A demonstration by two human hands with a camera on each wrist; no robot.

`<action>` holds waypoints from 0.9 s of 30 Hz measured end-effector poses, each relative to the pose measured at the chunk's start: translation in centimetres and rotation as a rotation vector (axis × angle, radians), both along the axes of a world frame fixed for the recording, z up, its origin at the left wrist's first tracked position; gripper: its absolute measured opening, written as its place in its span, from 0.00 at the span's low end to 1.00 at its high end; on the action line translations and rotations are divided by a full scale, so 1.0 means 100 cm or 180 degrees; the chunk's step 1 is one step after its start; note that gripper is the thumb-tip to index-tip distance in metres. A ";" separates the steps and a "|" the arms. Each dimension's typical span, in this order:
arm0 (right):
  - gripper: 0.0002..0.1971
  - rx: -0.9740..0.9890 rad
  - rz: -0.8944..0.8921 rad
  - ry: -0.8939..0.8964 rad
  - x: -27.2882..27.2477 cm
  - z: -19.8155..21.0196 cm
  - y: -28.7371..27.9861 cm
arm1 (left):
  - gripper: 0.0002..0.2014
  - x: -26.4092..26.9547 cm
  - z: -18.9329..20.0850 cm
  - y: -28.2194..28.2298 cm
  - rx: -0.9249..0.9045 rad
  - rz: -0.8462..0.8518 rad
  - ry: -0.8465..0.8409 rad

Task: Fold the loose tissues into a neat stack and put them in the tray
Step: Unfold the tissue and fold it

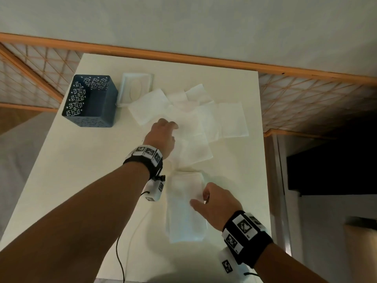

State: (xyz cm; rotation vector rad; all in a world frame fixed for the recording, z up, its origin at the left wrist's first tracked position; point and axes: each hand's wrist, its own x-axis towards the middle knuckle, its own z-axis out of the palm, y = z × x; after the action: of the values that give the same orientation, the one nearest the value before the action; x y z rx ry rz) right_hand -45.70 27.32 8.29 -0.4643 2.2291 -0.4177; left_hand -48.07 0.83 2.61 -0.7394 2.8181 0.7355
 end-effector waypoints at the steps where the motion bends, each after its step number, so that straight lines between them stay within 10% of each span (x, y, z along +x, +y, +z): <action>1: 0.21 0.0049 0.0039 0.0015 -0.004 0.004 0.000 | 0.24 -0.006 -0.004 -0.002 -0.0118 -0.0249 -0.0171; 15: 0.14 -0.0113 -0.0162 0.0216 -0.099 0.014 -0.021 | 0.08 -0.023 -0.013 -0.012 -0.0899 -0.0802 -0.0090; 27: 0.12 -0.0065 -0.0258 0.0219 -0.147 -0.021 -0.062 | 0.03 0.011 0.079 0.018 0.1103 0.0717 0.0944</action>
State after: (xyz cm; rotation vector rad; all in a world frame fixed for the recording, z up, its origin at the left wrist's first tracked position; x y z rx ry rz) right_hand -60.37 21.11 6.19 -0.4057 2.3180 -0.4736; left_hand -46.94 2.64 10.54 -0.9591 2.7586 1.4353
